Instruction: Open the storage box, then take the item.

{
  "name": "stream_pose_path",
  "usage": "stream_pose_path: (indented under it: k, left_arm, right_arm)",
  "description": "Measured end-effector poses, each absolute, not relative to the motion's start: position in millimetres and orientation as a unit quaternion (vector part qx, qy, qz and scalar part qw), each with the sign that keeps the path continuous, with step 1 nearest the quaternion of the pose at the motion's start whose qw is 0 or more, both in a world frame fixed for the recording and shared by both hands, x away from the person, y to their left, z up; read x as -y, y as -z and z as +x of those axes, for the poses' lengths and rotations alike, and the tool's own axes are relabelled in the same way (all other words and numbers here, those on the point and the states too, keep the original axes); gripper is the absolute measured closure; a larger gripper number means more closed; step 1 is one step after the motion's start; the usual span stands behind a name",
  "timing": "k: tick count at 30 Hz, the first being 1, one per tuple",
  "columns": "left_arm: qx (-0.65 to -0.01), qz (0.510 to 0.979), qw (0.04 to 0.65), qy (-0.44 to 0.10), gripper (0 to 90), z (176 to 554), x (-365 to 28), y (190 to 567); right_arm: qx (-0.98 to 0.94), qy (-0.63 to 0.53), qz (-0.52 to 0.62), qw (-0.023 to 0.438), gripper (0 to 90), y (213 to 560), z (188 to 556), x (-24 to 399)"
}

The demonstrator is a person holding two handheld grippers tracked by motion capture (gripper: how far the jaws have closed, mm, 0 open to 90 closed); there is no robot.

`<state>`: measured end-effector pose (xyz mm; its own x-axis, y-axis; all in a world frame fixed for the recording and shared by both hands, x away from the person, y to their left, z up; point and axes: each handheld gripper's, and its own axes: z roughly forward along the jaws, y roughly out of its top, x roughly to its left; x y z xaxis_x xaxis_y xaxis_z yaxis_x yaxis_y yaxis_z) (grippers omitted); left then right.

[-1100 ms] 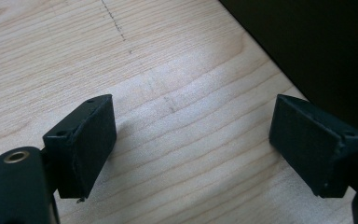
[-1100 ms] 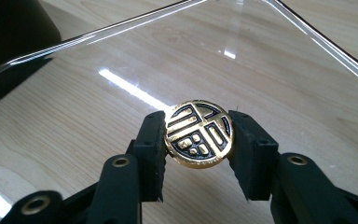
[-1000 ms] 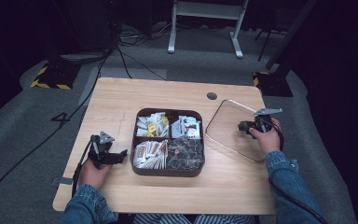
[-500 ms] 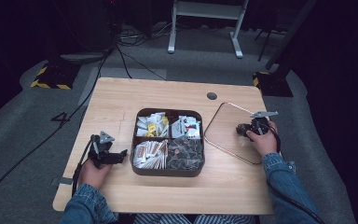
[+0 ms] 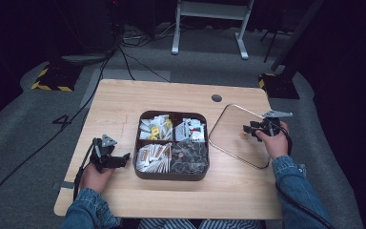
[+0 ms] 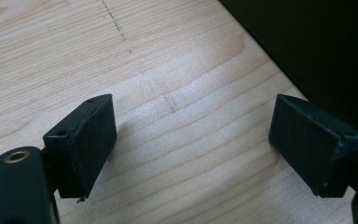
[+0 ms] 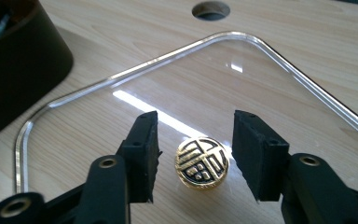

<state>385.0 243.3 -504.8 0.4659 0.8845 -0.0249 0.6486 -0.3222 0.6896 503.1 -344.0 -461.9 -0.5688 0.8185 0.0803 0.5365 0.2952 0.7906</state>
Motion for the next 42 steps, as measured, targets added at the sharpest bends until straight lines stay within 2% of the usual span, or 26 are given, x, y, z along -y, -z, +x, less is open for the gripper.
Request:
stream_pose_path:
  k: [7, 16, 28, 42]
  left_arm:
    - [-0.483, 0.793, 0.324, -0.182, 15.2, 385, -243, 505]
    - [-0.483, 0.793, 0.324, -0.182, 15.2, 385, -243, 505]
    - [-0.483, 0.793, 0.324, -0.182, 15.2, 385, -243, 505]
    - [-0.485, 0.791, 0.323, -0.184, 15.3, 384, -243, 505]
  right_arm:
    - [-0.771, -0.435, 0.429, 0.179, 55.0, 446, 493, 342]
    - [-0.761, -0.469, 0.401, 0.198, 53.0, 429, 485, 331]
    - [-0.76, -0.498, 0.388, 0.155, 53.3, 405, 478, 302]
    - [-0.798, -0.497, 0.329, 0.093, 55.8, 381, 477, 226]
